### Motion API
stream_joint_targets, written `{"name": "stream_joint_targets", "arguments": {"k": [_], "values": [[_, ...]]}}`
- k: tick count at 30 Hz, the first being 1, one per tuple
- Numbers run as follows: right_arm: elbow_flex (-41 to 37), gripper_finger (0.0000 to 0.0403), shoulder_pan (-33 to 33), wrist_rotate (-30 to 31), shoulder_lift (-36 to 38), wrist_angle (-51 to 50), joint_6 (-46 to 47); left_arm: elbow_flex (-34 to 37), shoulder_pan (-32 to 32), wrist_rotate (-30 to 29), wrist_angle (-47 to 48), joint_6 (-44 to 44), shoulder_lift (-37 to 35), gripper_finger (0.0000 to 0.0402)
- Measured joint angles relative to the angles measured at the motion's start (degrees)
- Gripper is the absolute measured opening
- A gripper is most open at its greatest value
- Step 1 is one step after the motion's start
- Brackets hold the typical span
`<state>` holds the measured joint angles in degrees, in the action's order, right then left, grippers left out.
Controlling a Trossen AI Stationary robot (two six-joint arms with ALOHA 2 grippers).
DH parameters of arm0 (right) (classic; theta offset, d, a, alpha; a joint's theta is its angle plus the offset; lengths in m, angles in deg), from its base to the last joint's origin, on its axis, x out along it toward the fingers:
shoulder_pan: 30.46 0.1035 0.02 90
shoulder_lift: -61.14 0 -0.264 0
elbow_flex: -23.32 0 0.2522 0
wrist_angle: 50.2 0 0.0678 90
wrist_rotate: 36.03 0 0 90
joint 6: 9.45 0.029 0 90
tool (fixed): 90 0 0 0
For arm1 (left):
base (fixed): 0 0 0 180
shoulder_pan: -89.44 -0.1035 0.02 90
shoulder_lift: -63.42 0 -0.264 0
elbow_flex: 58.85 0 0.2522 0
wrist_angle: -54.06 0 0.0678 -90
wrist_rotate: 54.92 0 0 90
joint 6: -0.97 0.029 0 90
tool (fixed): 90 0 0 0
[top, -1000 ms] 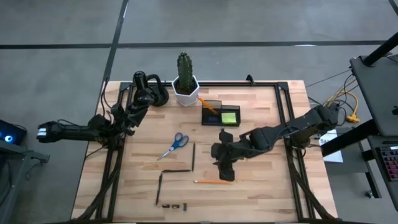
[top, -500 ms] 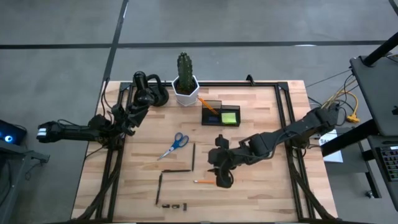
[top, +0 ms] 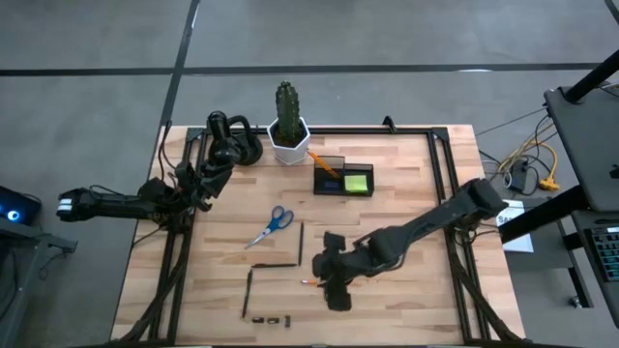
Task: Pick and place office supplies into organizer
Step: Put the pencil into the left section of the desk organizer
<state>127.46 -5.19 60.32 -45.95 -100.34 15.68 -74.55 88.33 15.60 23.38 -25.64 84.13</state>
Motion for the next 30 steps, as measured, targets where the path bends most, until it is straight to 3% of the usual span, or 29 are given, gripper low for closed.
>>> {"name": "stream_joint_targets", "arguments": {"k": [13, 30], "values": [[10.7, 0.0194, 0.0, -3.9, -12.7, -11.3, 0.4, 0.0, 0.0, -0.1, 0.4, 0.0, -0.2, 0.013], [11.1, 0.0173, -0.1, -2.9, -18.7, -10.8, 1.8, 0.1, 0.0, 0.0, 0.4, 0.0, -0.2, 0.013]]}}
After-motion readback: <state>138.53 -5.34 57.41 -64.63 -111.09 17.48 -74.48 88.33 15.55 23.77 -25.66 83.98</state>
